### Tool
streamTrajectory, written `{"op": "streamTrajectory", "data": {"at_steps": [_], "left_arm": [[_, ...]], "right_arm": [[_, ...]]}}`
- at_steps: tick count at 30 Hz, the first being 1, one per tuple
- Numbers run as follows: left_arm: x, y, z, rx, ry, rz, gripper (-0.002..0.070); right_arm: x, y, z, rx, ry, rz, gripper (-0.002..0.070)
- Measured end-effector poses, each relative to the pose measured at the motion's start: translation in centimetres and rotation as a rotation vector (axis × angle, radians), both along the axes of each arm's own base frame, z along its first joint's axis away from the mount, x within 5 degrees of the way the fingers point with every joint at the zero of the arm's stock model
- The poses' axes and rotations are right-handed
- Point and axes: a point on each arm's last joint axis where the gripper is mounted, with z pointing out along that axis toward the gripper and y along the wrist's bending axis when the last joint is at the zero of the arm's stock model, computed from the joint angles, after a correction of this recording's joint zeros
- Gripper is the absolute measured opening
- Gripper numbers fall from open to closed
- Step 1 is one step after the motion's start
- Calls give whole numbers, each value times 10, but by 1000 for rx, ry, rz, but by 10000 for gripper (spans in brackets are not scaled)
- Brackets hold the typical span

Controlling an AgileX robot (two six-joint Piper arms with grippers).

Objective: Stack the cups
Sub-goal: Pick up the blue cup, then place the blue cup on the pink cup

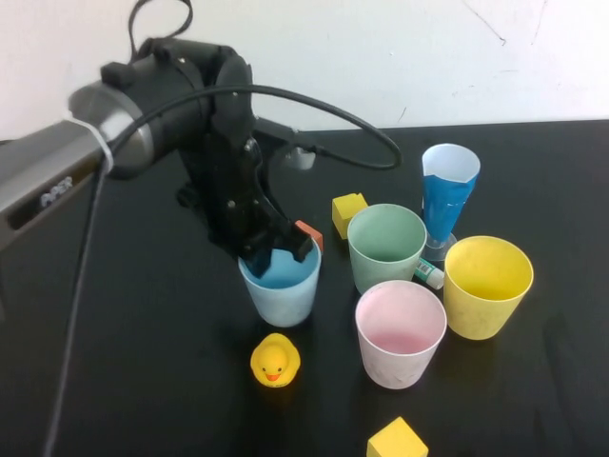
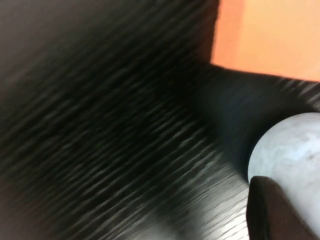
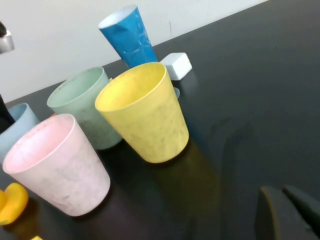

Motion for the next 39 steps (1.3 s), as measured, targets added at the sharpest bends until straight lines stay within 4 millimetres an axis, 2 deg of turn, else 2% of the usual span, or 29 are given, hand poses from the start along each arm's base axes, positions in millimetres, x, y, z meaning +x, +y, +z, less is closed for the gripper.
{"op": "streamTrajectory", "data": {"at_steps": [3,8,10,14,18,22,30,32,39], "left_arm": [[-7,7,21,18,-51,6,13],[-39,19,80,-48,-158,23,13],[-58,15,102,-106,-188,-2,13],[-86,-3,122,-180,-221,-83,13],[-94,-28,119,-203,-243,-154,13],[-89,-52,100,-202,-220,-195,13],[-73,-69,66,-157,-156,-201,23],[-71,-71,62,-156,-155,-200,57],[-66,-74,60,-166,-192,-196,275]], "right_arm": [[0,0,0,-3,-1,1,-3],[0,0,0,-12,-3,3,-2],[0,0,0,-13,-5,2,-2],[0,0,0,-22,-9,2,-3],[0,0,0,-27,-11,4,-2],[0,0,0,-29,-12,3,-2],[0,0,0,-29,-14,5,-2],[0,0,1,-28,-14,5,-2],[0,0,1,-28,-14,5,-3]]}}
